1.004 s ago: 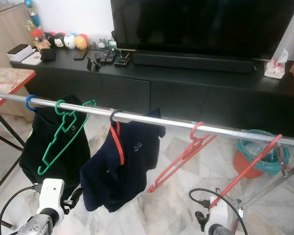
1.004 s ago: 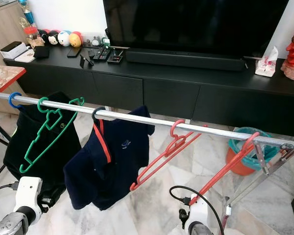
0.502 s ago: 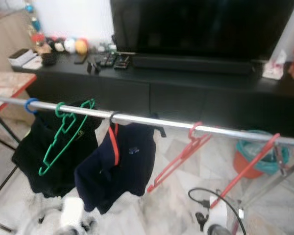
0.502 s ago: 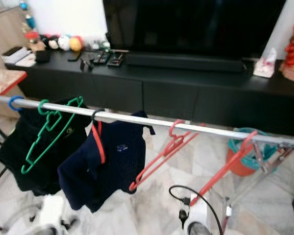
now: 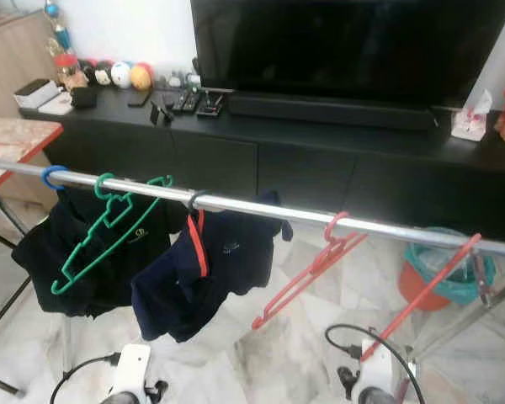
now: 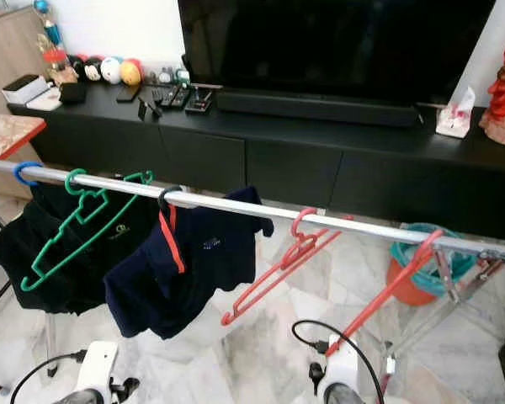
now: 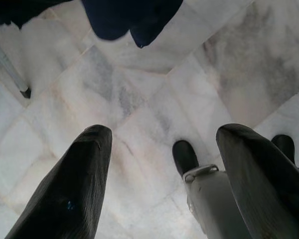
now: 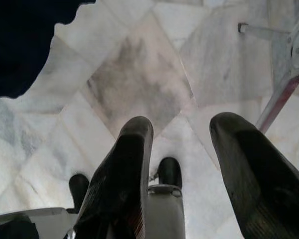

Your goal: Hang hanger

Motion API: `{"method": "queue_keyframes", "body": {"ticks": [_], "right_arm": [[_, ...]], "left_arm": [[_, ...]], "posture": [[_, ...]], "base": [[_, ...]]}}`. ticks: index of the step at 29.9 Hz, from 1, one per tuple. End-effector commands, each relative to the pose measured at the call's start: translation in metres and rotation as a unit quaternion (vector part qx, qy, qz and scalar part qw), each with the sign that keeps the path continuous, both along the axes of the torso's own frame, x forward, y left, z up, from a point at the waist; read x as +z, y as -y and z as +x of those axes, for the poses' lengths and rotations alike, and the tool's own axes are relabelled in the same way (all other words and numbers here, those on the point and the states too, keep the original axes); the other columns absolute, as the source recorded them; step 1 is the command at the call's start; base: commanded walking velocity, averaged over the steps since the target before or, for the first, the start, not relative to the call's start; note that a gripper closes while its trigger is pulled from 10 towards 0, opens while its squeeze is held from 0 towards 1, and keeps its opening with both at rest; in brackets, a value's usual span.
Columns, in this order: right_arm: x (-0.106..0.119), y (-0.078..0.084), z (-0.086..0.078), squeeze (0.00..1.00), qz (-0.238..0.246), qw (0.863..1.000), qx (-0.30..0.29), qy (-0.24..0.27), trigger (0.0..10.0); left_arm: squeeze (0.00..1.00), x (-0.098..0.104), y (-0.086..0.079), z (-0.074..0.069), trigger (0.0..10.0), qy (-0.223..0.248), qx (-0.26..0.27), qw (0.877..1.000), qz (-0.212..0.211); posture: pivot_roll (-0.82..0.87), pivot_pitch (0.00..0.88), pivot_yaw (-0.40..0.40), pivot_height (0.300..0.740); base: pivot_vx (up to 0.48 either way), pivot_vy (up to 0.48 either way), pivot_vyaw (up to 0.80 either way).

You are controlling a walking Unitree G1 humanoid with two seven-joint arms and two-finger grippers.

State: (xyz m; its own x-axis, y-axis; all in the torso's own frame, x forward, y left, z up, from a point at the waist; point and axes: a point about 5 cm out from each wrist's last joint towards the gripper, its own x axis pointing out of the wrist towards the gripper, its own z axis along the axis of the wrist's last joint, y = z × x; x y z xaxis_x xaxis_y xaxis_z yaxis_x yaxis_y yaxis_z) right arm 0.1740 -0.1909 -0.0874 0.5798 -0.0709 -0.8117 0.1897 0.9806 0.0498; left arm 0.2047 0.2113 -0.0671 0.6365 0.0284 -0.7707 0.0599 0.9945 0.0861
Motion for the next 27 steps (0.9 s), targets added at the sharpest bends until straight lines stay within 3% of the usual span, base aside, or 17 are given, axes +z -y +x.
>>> {"method": "queue_keyframes", "body": {"ticks": [1, 10, 20, 27], "right_arm": [[-0.003, 0.002, -0.009, 0.0, -0.003, 1.0, 0.013, -0.01, 10.0], [-0.004, 0.01, -0.015, 0.0, -0.015, 0.999, 0.03, -0.012, 10.0], [0.0, 0.006, -0.004, 0.0, -0.015, 0.998, 0.053, 0.009, 10.0], [-0.002, 0.008, -0.01, 0.0, -0.016, 0.999, 0.048, -0.007, 10.0]], "left_arm": [[0.0, -0.001, 0.002, 0.001, 10.0, -0.004, -0.007, 1.0, 0.002], [0.0, -0.002, 0.017, 0.003, 10.0, -0.009, -0.021, 1.0, -0.006], [0.0, -0.007, 0.013, -0.006, 10.0, -0.021, -0.018, 1.0, 0.007], [0.0, -0.007, 0.011, -0.006, 10.0, -0.021, -0.016, 1.0, 0.013]], "posture": [[-0.11, 0.0, 0.004, 0.74], [-0.1, 0.0, -0.018, 0.74], [-0.09, 0.0, -0.01, 0.74], [-0.09, 0.0, -0.002, 0.74]], "base": [[0.0, 0.0, 0.0], [0.0, 0.0, 0.0], [0.0, 0.0, 0.0], [0.0, 0.0, 0.0]]}}
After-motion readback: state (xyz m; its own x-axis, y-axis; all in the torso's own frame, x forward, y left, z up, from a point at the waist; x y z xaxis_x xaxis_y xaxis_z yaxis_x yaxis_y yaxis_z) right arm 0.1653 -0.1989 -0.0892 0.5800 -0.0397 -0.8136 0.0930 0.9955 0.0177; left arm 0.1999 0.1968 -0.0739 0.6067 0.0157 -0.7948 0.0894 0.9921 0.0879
